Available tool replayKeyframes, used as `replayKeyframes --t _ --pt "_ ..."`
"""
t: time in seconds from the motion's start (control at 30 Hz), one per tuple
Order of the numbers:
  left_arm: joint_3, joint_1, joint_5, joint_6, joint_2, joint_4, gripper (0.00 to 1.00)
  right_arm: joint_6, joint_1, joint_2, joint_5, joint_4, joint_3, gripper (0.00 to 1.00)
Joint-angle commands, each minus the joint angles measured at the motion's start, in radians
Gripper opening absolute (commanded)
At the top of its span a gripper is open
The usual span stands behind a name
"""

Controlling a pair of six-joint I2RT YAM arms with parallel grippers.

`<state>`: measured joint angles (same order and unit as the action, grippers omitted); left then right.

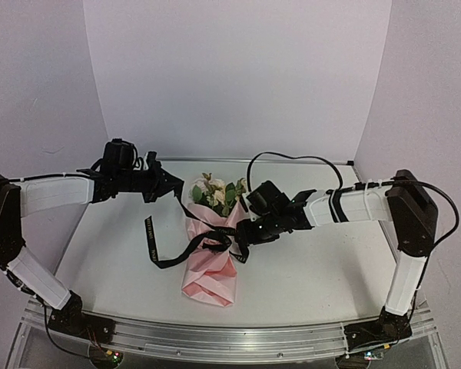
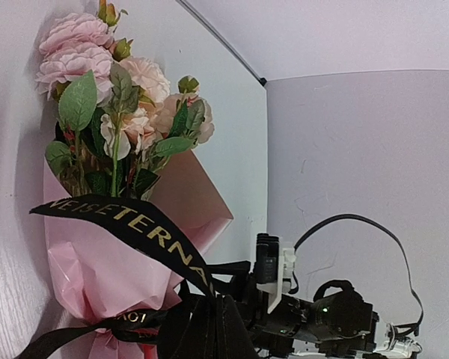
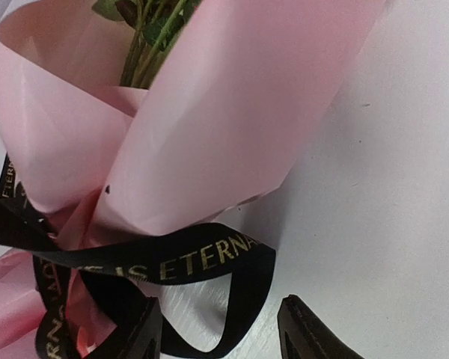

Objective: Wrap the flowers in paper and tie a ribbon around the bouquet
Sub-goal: Cross the half-tied ribbon over the folded bouquet.

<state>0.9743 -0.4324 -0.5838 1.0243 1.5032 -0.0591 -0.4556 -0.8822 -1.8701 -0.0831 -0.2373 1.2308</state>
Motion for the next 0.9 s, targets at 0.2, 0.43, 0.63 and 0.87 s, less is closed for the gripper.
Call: replayKeyframes --t 0.2,0.43,0.63,0.87 --pt "0.118 0.004 0.028 -0.095 -0.015 0.074 0.0 0.02 0.003 -0.073 0.016 0.076 0.046 0.52" --pt "0.13 0.006 0.034 -0.112 -0.016 0.095 0.0 0.026 0.003 -0.09 0.034 0.075 0.075 0.34" --pt "0.133 0.008 0.056 -0.134 -0.021 0.118 0.0 0.026 0.0 -0.052 0.051 0.033 0.09 0.04" --pt "0.108 0.034 0.149 -0.156 -0.075 0.176 0.0 0.035 -0.021 -0.004 0.052 -0.053 0.146 0.02"
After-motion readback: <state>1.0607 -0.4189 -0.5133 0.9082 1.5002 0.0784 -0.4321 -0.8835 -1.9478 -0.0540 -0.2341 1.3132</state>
